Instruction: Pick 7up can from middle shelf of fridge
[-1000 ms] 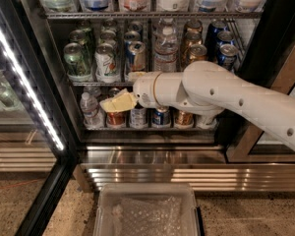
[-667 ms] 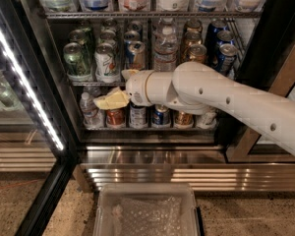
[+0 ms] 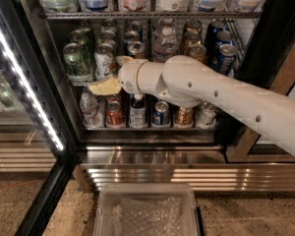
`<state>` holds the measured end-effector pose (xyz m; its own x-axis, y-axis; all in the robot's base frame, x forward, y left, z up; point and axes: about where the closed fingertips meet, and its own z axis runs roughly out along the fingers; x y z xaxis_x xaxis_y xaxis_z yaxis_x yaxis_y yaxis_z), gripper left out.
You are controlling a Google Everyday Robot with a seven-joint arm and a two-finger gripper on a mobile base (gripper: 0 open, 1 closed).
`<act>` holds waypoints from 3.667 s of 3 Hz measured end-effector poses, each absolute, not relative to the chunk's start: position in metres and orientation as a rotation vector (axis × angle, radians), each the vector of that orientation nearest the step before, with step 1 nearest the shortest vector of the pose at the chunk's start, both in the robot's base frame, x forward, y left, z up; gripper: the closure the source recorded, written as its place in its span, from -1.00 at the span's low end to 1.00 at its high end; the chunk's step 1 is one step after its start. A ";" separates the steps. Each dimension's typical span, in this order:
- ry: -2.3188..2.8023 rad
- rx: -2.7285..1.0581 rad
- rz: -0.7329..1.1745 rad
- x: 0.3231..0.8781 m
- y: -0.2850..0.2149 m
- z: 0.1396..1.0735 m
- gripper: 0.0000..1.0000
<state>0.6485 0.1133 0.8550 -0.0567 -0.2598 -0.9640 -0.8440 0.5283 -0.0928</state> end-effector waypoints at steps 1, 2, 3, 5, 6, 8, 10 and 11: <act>1.561 -0.928 0.584 0.669 0.120 0.887 -0.56; 1.534 -0.917 0.549 0.686 0.128 0.910 -0.56; 1.561 -0.904 0.559 0.691 0.130 0.903 -0.62; 1.602 -0.898 0.571 0.685 0.124 0.899 -0.60; 1.696 -0.912 0.575 0.669 0.118 0.865 -0.52; 1.830 -0.963 0.548 0.643 0.116 0.802 -0.54; 1.826 -0.967 0.543 0.642 0.118 0.794 -0.60; 1.820 -0.963 0.548 0.644 0.117 0.800 -0.22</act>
Offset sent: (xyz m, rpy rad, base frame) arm 0.0589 0.0194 0.0818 0.0172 -0.1390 -0.0873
